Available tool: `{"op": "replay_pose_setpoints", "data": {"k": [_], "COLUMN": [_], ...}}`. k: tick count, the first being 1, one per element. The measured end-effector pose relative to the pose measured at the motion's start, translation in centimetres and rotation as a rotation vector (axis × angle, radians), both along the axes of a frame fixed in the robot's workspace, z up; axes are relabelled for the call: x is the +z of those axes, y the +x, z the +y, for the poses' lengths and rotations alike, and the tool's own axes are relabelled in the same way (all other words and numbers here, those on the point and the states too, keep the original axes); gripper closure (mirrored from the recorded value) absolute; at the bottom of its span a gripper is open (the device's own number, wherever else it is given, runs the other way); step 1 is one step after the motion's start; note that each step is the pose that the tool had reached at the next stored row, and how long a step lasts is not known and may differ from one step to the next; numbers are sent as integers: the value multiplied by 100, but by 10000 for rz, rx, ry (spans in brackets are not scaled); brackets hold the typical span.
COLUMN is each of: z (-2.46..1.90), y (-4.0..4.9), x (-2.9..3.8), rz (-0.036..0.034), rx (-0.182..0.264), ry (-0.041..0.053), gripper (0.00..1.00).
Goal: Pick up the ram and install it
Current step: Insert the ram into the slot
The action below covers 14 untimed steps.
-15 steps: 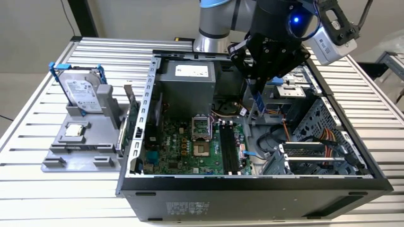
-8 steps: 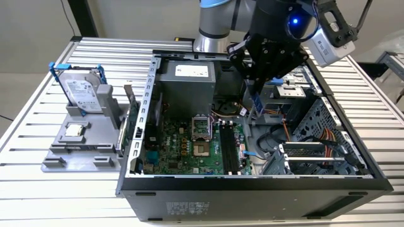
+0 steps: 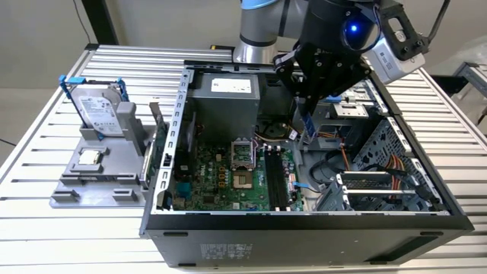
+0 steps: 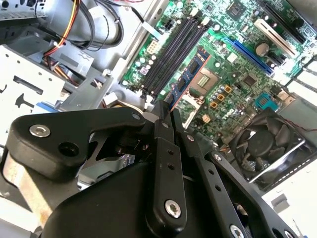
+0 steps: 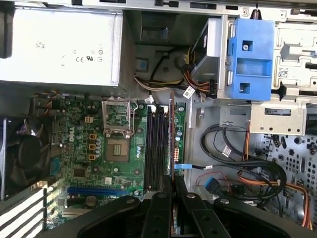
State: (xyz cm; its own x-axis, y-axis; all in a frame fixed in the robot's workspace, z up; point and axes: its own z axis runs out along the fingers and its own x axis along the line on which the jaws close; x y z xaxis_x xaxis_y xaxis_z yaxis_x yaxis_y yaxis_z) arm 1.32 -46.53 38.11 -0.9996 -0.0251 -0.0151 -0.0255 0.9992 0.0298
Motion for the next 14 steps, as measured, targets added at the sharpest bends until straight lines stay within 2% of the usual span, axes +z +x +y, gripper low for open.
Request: {"op": "replay_pose_setpoints", "data": {"k": [6,14], "z": [0,0], "y": [1,30], "x": [-26,-74], "rz": [-1,3], "rx": [-124,-127], "ry": [67,70], "gripper": [100,100]}}
